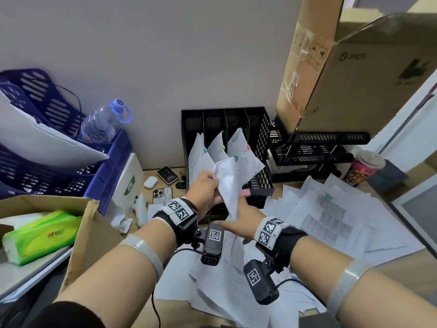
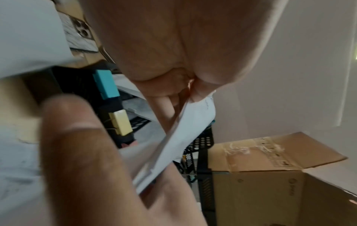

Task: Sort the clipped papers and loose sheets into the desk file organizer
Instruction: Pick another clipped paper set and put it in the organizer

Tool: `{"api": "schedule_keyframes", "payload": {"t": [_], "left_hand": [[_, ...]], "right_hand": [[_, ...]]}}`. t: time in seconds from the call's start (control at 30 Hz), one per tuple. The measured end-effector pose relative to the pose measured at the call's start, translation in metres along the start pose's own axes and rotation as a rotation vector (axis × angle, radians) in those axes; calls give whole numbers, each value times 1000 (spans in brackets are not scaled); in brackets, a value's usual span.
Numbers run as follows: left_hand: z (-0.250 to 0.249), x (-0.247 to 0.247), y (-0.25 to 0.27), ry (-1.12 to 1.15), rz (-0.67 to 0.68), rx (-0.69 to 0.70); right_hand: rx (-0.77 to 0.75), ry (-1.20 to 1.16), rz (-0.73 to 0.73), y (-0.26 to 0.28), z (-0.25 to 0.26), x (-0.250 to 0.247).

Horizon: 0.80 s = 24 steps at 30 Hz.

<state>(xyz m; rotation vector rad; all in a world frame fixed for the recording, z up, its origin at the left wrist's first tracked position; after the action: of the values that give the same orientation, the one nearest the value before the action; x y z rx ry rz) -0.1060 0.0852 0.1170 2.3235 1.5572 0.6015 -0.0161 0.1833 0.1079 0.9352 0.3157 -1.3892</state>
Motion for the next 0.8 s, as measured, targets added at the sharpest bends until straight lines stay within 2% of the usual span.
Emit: {"api": "schedule_keyframes", "payload": {"t": [0.13, 0.2, 0.27, 0.37, 0.5, 0.57, 0.7, 0.8], "left_hand": [[-26, 25, 14, 120, 203, 27], [-33, 22, 12, 85, 205, 42], [-38, 14, 6, -43, 112, 75], [-40, 0, -11, -396, -52, 131], [-39, -7, -38, -890, -139, 153], [-38, -7, -47, -1070, -160, 105], [-28, -13, -67, -1248, -189, 16], [-26, -24, -73, -1319, -327, -37]], "right_hand": [[-25, 81, -212, -3, 3, -41], [-44, 74, -255, -2, 3, -62], [-91, 42, -311, -1, 7, -85], [-202, -81, -394, 1, 21, -121], [-310, -195, -471, -3, 41, -163], [-337, -200, -485, -9, 49, -177], [-350, -172, -455, -26, 54, -190], [-356, -131, -396, -48, 53, -186]]}}
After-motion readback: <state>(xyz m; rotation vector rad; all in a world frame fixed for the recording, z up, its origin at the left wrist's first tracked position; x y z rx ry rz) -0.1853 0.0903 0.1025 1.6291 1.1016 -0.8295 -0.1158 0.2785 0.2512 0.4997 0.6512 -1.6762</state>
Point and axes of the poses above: each hand's wrist, its own y-axis away from the middle knuckle, its own x-axis out of the palm, z = x × y, the point moved 7 cm from there along -y, towards the middle knuckle, and after that the axes turned 5 degrees about -x, right-handed, at the moved point
